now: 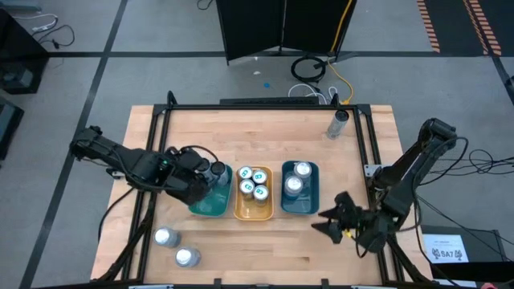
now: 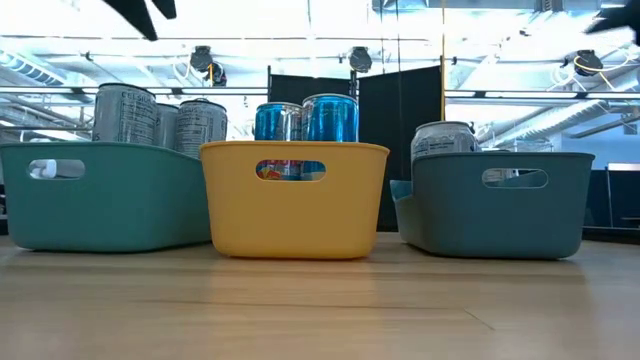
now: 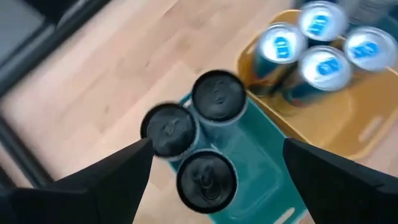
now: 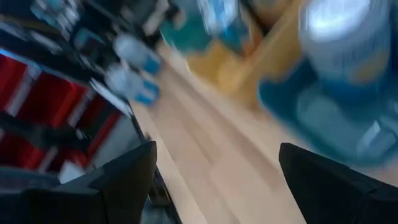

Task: Sort soda cans
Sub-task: Put the upper right black can into the light green bin

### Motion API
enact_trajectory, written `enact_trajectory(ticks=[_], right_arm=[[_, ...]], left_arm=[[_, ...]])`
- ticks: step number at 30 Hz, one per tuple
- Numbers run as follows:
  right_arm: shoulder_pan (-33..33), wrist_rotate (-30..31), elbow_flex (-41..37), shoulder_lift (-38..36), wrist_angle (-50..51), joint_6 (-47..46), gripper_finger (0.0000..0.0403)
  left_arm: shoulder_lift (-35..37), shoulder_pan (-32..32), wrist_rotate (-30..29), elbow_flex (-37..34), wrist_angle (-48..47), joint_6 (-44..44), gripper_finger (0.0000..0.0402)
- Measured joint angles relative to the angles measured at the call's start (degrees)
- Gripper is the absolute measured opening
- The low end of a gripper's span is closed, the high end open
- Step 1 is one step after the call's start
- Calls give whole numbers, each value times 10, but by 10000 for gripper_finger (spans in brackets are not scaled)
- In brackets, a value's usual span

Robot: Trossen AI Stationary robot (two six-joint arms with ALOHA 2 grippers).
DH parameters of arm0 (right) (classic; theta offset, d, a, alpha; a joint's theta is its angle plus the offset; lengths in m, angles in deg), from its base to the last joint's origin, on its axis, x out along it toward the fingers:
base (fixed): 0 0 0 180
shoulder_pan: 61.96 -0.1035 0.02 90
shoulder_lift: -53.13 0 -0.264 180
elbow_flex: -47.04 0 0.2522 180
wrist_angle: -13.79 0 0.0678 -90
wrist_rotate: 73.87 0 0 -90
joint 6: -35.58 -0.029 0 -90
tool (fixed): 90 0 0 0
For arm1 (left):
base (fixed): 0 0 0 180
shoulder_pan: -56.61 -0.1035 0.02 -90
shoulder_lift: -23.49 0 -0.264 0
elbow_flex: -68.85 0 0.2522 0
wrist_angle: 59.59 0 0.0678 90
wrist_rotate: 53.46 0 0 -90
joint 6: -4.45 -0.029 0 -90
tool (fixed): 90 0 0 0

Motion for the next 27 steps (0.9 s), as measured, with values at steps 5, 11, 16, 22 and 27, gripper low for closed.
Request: enact_trajectory(ticks=[5,11,16,22,27], right_arm=[[43,82,0,-62,-19,102,331],[139,157,0,-96,-79,272,331],[237,123,0,-97,-84,274,331],[347,-19,0,-97,-6,171,326],[417,-100,0,-97,126,107,318]], left_arm=[[0,0,0,40,2,-163,369],[0,0,0,61,11,-348,369],[0,0,0,62,10,-442,369],[0,0,-19,62,16,-463,369],[0,0,-65,62,34,-464,369]])
